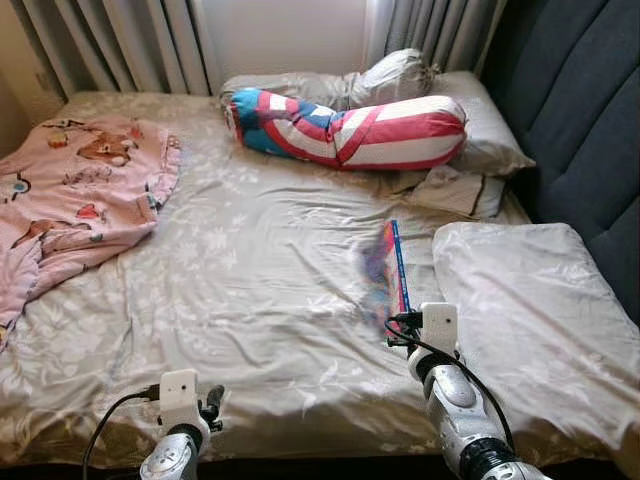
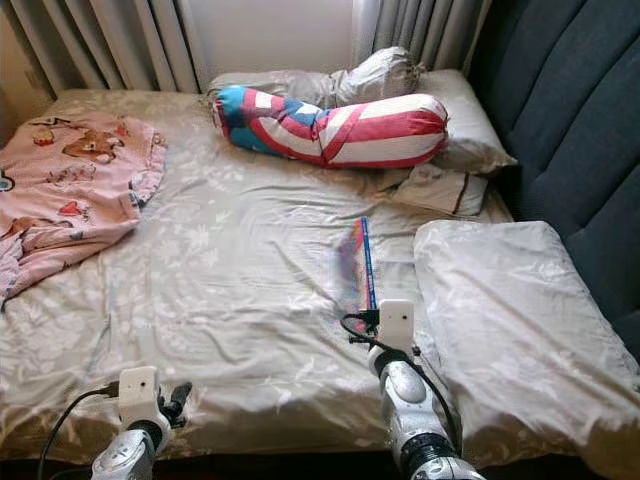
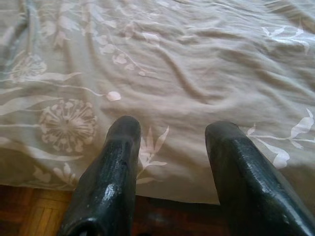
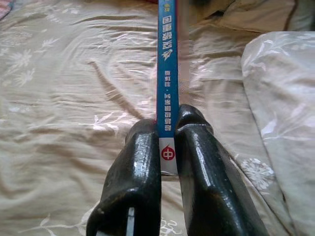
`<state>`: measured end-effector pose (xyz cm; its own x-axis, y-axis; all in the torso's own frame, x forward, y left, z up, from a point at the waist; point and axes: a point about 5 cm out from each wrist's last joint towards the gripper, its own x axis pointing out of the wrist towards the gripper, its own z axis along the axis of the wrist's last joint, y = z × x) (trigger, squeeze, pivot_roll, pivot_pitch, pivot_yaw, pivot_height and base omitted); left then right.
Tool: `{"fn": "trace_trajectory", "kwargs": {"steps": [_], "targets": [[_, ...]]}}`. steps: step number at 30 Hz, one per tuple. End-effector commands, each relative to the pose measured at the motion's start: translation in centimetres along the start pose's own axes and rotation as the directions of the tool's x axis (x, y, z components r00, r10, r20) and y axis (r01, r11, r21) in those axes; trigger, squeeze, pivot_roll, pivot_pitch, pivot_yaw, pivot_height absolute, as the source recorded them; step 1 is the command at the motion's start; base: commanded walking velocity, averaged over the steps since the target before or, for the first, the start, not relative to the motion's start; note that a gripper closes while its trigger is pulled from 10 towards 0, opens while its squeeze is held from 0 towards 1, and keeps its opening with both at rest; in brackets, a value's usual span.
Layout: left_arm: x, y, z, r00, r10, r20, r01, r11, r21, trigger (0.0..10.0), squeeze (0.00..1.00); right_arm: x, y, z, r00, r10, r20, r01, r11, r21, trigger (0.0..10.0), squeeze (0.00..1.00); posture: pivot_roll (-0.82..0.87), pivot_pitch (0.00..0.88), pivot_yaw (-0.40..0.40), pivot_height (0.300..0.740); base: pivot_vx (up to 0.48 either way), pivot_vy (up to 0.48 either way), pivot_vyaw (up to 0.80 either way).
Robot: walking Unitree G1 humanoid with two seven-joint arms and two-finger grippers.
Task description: Clean up the room
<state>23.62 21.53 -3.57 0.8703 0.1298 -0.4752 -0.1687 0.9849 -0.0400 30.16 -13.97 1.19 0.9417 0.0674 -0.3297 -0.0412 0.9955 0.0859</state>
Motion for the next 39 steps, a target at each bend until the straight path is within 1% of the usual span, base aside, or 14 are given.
{"fn": "trace_trajectory", "kwargs": {"steps": [1,16,26,39], "targets": [[-0.21,0.16,-0.56,1.000,0.000,-0.026,0.000,1.000,-0.002,10.0,0.00,0.22,-0.13,0.80,0.999,0.000,0.035,0.000,1.000,-0.009,10.0,0.00,0.03,0.062,-0.069,0.740,0.000,0.000,0.00],[-0.22,-0.06,-0.58,1.000,-0.010,-0.023,0.010,1.000,-0.001,10.0,0.00,0.16,-0.15,0.62,1.000,0.002,0.027,-0.001,1.000,-0.017,10.0,0.00,0.03,0.049,-0.070,0.740,0.000,0.000,0.00],[-0.24,-0.24,-0.60,1.000,-0.015,-0.020,0.015,1.000,-0.002,10.0,0.00,0.05,-0.45,0.14,1.000,-0.019,-0.002,0.019,0.999,-0.034,10.0,0.00,0.03,0.045,-0.072,0.740,0.000,0.000,0.00],[-0.23,-0.24,-0.56,1.000,-0.002,-0.018,0.002,1.000,0.007,10.0,0.00,0.04,-0.50,0.10,1.000,-0.022,-0.005,0.022,0.999,-0.035,10.0,0.00,0.03,0.056,-0.073,0.740,0.293,0.000,0.00]]}}
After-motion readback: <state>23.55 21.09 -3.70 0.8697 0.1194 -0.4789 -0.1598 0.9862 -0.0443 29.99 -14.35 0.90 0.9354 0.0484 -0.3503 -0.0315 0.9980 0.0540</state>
